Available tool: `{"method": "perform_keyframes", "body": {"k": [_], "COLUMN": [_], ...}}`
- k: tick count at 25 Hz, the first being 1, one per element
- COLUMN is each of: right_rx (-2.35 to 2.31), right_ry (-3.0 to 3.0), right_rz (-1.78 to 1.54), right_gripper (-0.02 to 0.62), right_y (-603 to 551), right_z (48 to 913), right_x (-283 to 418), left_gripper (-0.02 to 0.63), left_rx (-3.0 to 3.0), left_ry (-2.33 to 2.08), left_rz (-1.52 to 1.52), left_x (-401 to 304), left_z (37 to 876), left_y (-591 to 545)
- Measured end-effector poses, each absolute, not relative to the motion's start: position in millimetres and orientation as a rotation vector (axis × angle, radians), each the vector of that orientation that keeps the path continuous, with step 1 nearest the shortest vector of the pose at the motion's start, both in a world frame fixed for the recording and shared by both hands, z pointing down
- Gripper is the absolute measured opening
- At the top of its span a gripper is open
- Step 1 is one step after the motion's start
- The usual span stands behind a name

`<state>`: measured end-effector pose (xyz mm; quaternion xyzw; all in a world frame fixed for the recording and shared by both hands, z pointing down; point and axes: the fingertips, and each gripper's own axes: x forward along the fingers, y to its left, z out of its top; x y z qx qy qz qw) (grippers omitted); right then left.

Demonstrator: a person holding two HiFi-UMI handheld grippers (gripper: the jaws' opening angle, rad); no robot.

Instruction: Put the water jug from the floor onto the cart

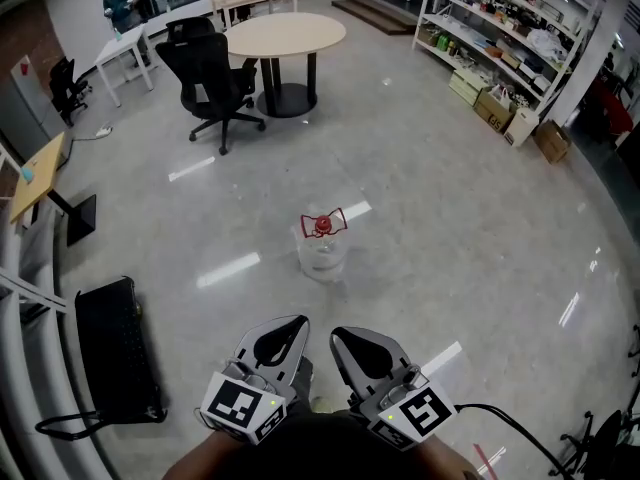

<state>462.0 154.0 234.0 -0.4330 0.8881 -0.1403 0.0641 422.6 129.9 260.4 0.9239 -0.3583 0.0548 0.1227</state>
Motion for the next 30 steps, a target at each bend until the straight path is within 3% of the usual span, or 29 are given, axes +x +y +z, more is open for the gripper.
{"method": "perform_keyframes", "body": {"k": [17,30], "right_rx": [-1.449,-1.31], "right_ry": [2.679,2.777], "right_rz": [-0.55,-0.591], "right_gripper": [0.003,0.004], "right_y": [-111.7,-293.4], "right_z": [271.7,337.0], "right_x": [466.2,561.4], "left_gripper": [0.005,0.005], "left_rx": [2.686,2.55], "left_ry": [-0.889,-1.143], "left_rz": [0.265,0.252], "left_x": [436.0,512.9], "left_z": [310.7,370.0], "left_y": [-133.3,-314.1]}}
